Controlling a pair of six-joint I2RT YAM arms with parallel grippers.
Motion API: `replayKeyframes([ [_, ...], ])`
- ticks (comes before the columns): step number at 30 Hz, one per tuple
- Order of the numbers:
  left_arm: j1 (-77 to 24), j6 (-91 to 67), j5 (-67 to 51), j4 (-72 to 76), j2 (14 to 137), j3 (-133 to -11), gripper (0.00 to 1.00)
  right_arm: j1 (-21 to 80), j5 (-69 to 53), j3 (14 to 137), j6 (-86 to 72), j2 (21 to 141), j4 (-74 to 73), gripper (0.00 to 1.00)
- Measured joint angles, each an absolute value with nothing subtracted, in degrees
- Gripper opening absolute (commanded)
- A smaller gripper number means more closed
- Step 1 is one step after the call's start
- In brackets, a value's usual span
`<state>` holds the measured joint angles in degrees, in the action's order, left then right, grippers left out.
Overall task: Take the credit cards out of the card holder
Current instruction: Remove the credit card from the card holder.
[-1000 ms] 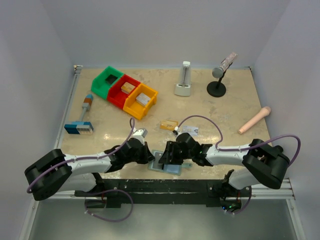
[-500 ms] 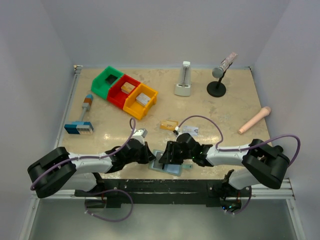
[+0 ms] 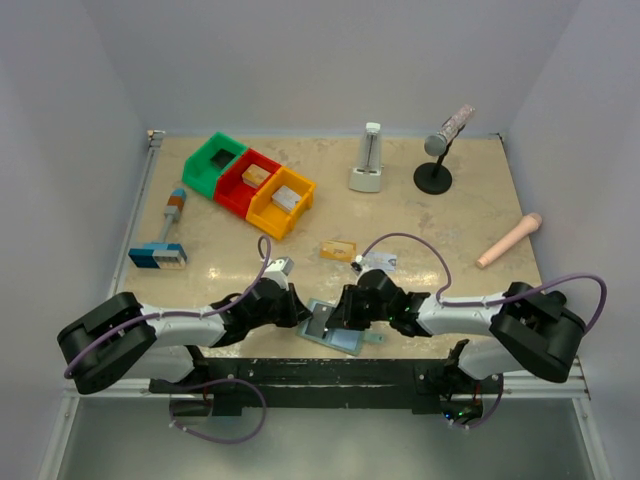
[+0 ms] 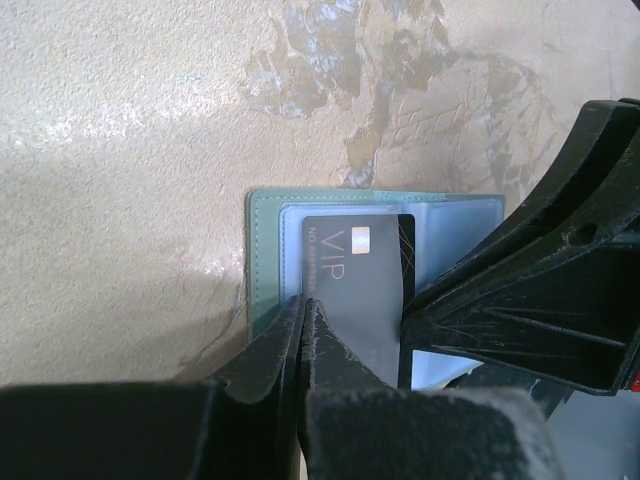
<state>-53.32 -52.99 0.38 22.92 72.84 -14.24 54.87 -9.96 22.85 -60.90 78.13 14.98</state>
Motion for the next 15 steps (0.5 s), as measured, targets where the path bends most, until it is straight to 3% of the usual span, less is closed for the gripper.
replayKeyframes([
  [11, -53.32, -52.99, 0.47, 22.57, 72.40, -14.11, 0.00, 54.87, -9.67, 22.72, -61.06, 77.23, 14.37, 0.00],
  [15, -53.32, -53.04, 0.49, 22.57, 72.20, -13.96, 0.00, 54.87, -9.50, 22.72, -61.06, 76.05, 14.11, 0.00],
])
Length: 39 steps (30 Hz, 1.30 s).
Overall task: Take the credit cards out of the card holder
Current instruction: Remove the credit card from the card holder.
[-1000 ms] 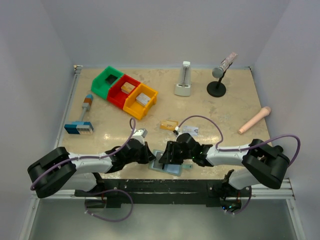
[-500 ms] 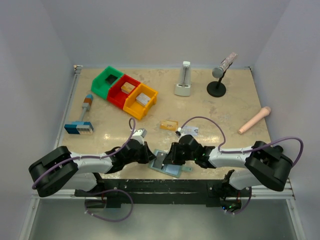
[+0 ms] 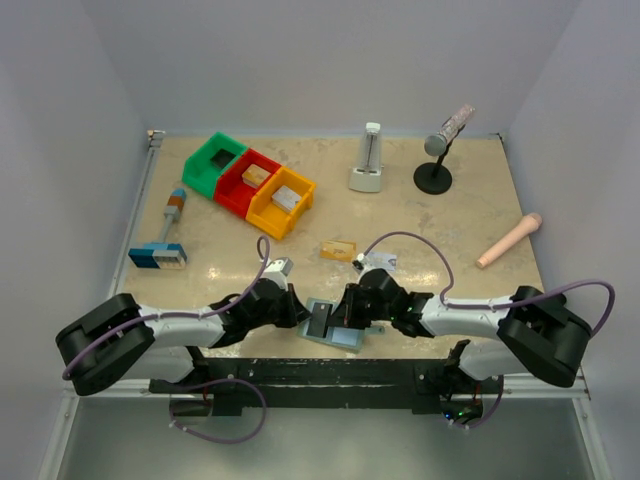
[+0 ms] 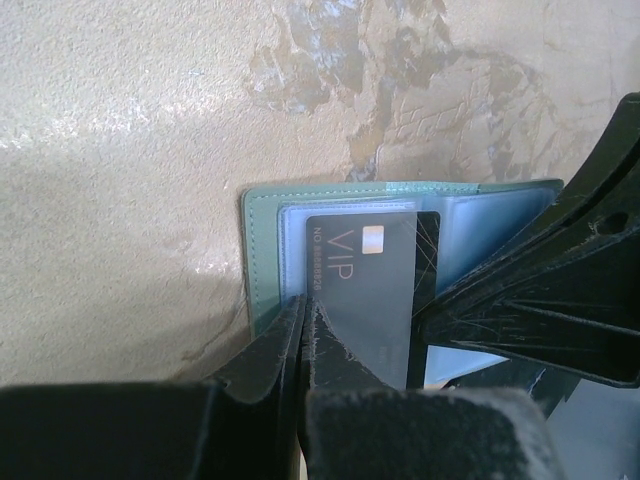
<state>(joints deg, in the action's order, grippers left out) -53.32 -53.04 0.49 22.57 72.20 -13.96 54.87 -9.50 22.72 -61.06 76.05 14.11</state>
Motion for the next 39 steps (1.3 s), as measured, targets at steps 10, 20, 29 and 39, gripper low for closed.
replayKeyframes([
  [10, -53.32, -53.52, 0.86, 22.09, 71.92, -13.85, 0.00, 54.87, -8.36, 22.13, -60.99, 72.36, 11.25, 0.00],
  [20, -53.32, -54.39, 0.67, 23.33, 72.97, -13.85, 0.00, 54.87, -8.29, 21.85, -60.45, 71.92, 10.59, 0.26],
  [29, -53.30, -55.13, -0.91, 27.97, 76.07, -13.67, 0.00, 54.87, -8.51, 21.85, -60.53, 73.87, 12.73, 0.35],
  [39, -53.25, -56.47, -1.76, 32.36, 78.00, -12.67, 0.00, 54.85, -8.38, 19.22, -62.41, 73.87, 17.50, 0.36],
])
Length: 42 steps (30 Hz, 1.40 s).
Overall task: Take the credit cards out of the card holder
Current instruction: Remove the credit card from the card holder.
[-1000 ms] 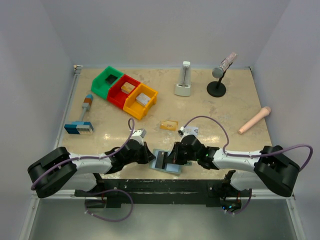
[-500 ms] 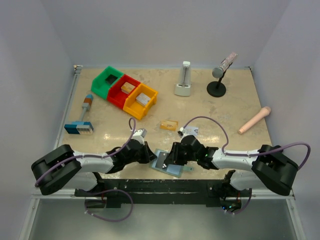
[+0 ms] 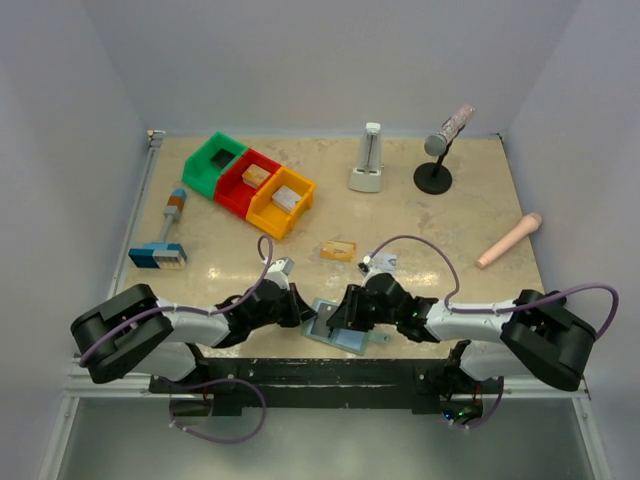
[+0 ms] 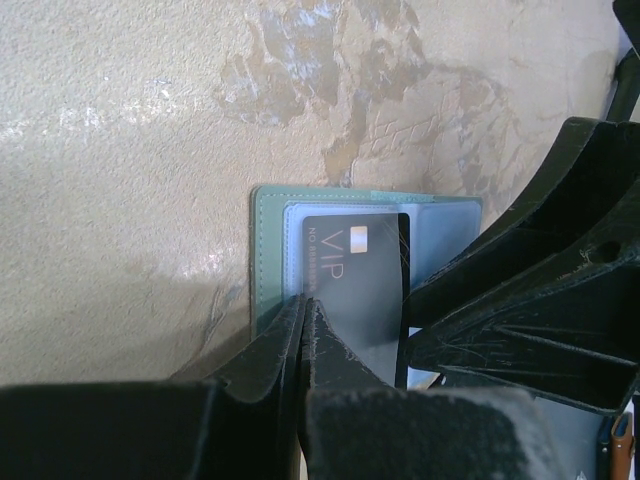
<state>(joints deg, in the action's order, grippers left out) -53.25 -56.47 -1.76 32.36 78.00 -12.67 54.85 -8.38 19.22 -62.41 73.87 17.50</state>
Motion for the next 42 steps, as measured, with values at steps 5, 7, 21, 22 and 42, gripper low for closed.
replayKeyframes([
  [5, -53.12, -56.73, -1.98, 34.46, 78.56, -11.88, 0.00, 54.85, -8.05, 17.72, -64.03, 73.87, 20.43, 0.38],
  [7, -53.06, -57.06, -2.15, 35.40, 78.91, -11.60, 0.00, 54.85, -7.77, 16.64, -64.93, 73.87, 22.24, 0.38],
  [21, -52.99, -57.76, -2.74, 36.14, 79.18, -11.33, 0.00, 54.85, -3.95, 11.81, -69.08, 72.73, 30.76, 0.37],
  [22, -52.99, -57.76, -2.76, 36.16, 79.18, -11.33, 0.00, 54.85, -3.99, 11.81, -69.01, 72.73, 31.00, 0.37],
  [42, -52.51, -58.00, -3.18, 40.25, 80.49, -9.87, 0.00, 54.06, -12.69, 14.04, -69.67, 88.86, 48.45, 0.33],
])
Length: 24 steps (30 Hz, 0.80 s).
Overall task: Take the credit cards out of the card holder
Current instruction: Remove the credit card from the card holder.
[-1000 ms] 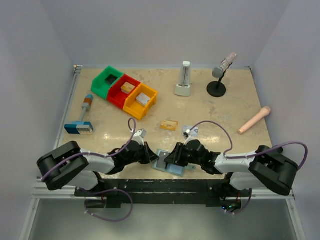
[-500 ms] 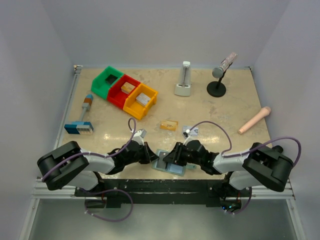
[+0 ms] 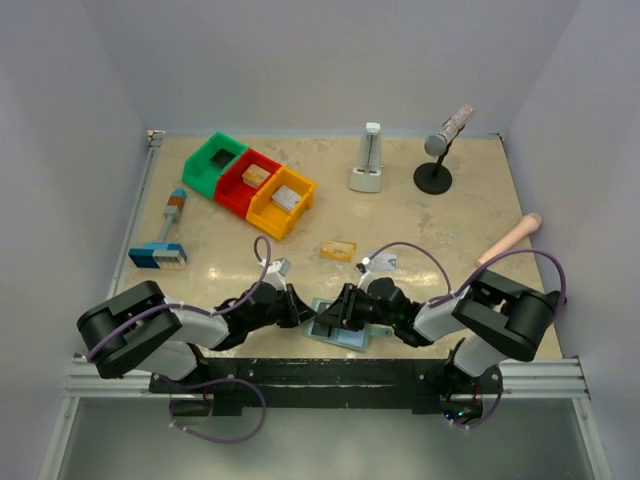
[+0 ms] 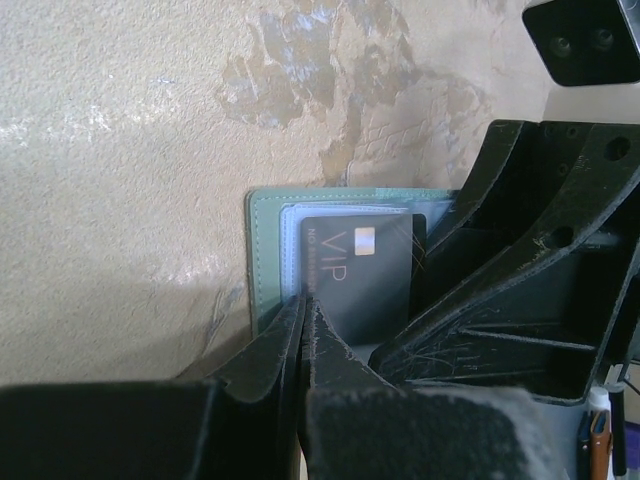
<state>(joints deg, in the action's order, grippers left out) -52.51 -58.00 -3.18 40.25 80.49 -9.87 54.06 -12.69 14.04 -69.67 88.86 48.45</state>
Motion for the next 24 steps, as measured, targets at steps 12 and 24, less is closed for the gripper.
replayKeyframes([
  [12, -52.64, -58.41, -3.27, 39.35, 79.81, -9.85, 0.00, 54.50, -11.75, 13.74, -67.92, 79.05, 38.57, 0.29],
  [24, -52.62, -59.05, -2.55, 36.58, 78.02, -9.85, 0.00, 54.50, -10.07, 12.64, -66.50, 71.35, 30.96, 0.18],
])
